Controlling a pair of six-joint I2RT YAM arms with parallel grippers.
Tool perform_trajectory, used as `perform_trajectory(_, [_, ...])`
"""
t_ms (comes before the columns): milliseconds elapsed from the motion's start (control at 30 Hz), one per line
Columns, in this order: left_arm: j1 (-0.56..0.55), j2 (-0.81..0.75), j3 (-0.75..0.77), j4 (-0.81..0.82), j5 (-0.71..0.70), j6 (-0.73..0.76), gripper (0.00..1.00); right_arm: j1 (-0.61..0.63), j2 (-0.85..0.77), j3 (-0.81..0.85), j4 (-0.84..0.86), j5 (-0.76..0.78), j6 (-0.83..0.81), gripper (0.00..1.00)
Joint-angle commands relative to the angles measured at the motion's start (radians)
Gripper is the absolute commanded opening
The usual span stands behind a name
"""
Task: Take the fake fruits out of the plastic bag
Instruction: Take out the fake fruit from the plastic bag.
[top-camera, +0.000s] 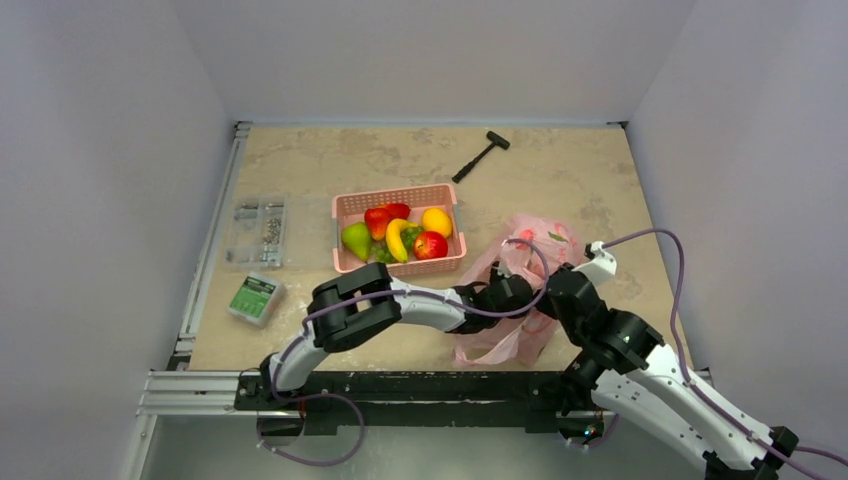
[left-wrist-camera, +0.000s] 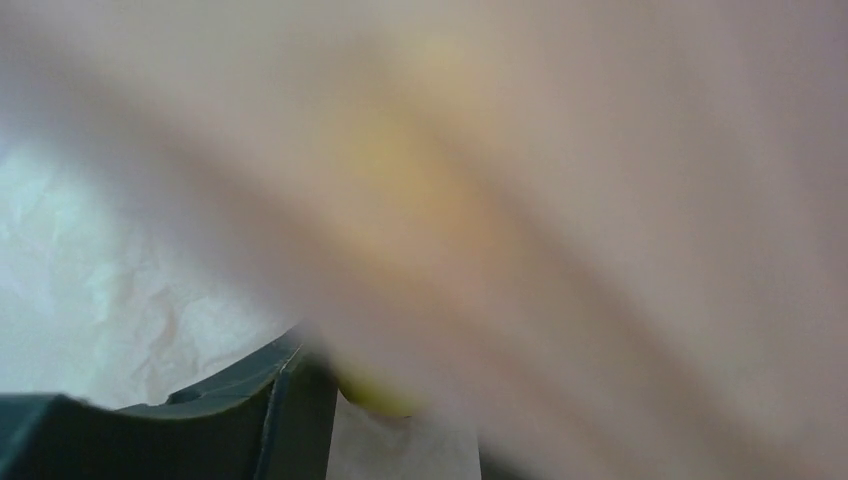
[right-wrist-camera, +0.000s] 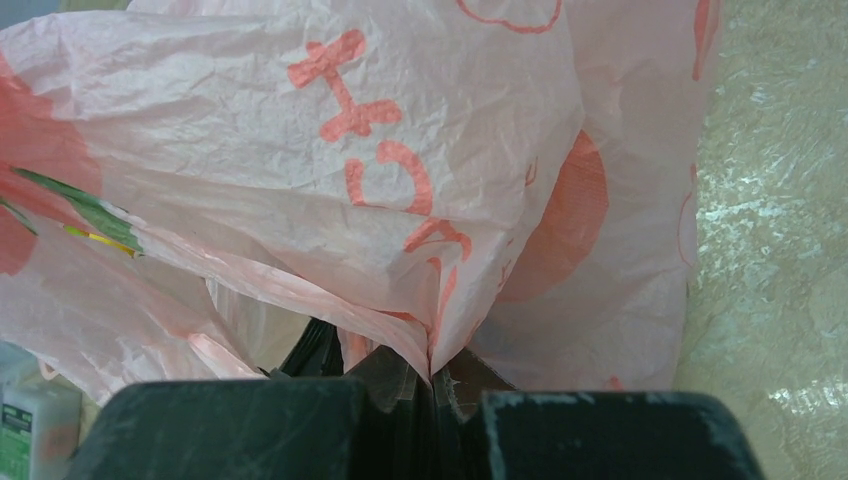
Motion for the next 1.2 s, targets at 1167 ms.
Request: perform_trajectory(1167, [0.147,-0.601,-0.365,-0.036,0.511,0.119,0.0,0.006,0.026,0.0,-0.112,0.176,0.24,0.0])
